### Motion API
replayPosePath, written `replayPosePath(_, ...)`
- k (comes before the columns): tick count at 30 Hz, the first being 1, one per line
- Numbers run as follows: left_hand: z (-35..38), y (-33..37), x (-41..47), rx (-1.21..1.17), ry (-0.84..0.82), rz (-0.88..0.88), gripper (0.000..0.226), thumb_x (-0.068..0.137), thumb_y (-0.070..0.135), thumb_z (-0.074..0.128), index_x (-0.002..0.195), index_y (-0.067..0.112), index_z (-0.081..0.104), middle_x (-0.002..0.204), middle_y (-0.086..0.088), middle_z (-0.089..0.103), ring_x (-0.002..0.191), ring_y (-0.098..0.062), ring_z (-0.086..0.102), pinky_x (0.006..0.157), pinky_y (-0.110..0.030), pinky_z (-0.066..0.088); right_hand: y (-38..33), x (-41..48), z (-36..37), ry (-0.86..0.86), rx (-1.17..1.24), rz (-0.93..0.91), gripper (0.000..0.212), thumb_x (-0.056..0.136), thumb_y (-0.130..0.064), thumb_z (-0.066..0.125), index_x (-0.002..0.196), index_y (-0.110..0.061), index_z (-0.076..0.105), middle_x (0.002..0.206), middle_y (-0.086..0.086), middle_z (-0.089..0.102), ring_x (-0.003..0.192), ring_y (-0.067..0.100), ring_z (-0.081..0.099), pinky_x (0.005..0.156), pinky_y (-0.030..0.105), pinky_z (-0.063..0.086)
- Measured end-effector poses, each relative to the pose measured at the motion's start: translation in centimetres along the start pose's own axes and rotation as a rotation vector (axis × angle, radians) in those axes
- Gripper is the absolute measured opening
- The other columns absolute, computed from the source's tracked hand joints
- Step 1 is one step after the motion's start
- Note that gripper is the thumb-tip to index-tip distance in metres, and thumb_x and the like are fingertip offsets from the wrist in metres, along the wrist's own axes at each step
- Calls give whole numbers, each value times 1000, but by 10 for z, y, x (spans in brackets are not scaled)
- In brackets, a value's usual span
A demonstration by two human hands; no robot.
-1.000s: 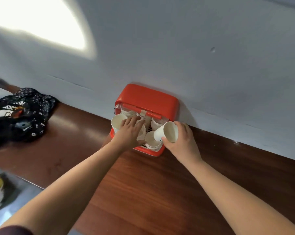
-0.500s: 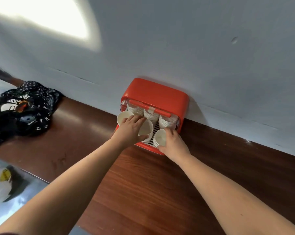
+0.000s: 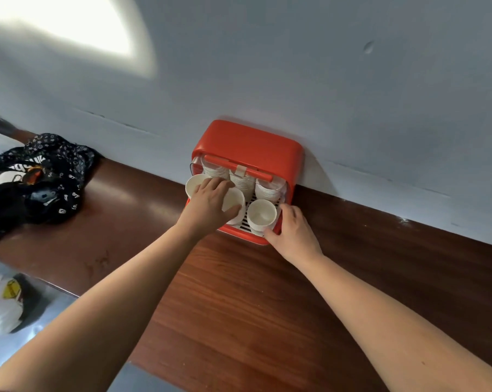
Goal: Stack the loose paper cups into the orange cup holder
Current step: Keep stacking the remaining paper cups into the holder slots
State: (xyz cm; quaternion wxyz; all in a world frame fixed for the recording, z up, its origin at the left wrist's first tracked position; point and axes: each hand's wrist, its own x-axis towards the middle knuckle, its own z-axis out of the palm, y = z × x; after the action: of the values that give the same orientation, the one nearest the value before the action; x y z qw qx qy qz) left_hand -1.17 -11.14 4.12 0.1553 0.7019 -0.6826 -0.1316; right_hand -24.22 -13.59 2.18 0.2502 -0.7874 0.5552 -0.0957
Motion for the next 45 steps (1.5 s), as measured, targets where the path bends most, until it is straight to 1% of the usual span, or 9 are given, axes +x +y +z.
replayPosePath(4, -1, 33, -16, -108, 54, -33, 52, 84, 50, 52, 112, 8, 63, 109, -7, 62, 103, -27, 56, 89, -42, 48, 40, -33, -28, -11, -24, 84, 67, 92, -48, 58, 143, -9, 39, 144, 10, 43, 131, 26, 46, 103, 36, 44)
replayPosePath(6, 5, 62, -25, -138, 12, -67, 44, 86, 44, 60, 110, 8, 64, 108, -7, 61, 105, -27, 56, 92, -42, 48, 68, -54, -48, -5, -39, 122, 65, 93, -48, 57, 143, -9, 41, 144, 10, 43, 131, 26, 46, 104, 37, 44)
replayPosePath(9, 24, 118, -38, -155, -25, -44, 52, 83, 51, 57, 111, 8, 64, 107, -6, 61, 103, -26, 57, 93, -43, 48, 117, -95, -81, 30, -56, 164, 62, 93, -48, 55, 141, -10, 44, 144, 10, 44, 130, 26, 47, 104, 37, 44)
replayPosePath(14, 67, 251, -60, -151, -106, 38, 44, 87, 38, 71, 120, 12, 62, 112, -3, 60, 107, -20, 59, 95, -32, 46, 218, -184, -145, 99, -58, 256, 63, 93, -47, 56, 141, -8, 43, 143, 12, 45, 130, 27, 47, 107, 40, 43)
replayPosePath(20, 142, 426, -90, -169, -223, 184, 41, 91, 41, 65, 124, 17, 60, 116, 2, 57, 111, -17, 55, 97, -36, 47, 338, -302, -230, 228, -61, 343, 58, 92, -42, 60, 137, -8, 48, 136, 12, 47, 124, 30, 50, 104, 41, 43)
replayPosePath(28, 235, 603, -127, -167, -425, 371, 48, 90, 44, 64, 130, 19, 55, 123, 3, 52, 114, -15, 53, 98, -32, 46, 477, -472, -289, 338, -4, 626, 51, 88, -37, 64, 129, -10, 53, 128, 12, 51, 117, 29, 52, 96, 39, 44)
replayPosePath(33, 282, 665, -142, -108, -535, 446, 62, 84, 44, 70, 136, 16, 50, 129, -2, 50, 122, -23, 50, 101, -41, 45, 518, -529, -271, 300, 82, 773, 67, 86, -41, 67, 139, -7, 45, 136, 14, 47, 126, 29, 46, 106, 41, 39)
replayPosePath(39, 328, 706, -139, -46, -606, 491, 84, 73, 43, 79, 142, 16, 41, 145, -2, 43, 138, -22, 38, 109, -45, 41, 532, -527, -234, 229, 151, 822, 94, 76, -54, 74, 147, -10, 31, 144, 13, 38, 133, 28, 39, 110, 42, 37)
replayPosePath(45, 359, 717, -123, 91, -652, 566, 95, 73, 38, 82, 149, 12, 31, 152, -5, 34, 144, -26, 30, 114, -46, 35, 543, -493, -210, 209, 83, 773, 97, 72, -59, 76, 144, -11, 31, 137, 9, 43, 125, 27, 46, 103, 41, 42)
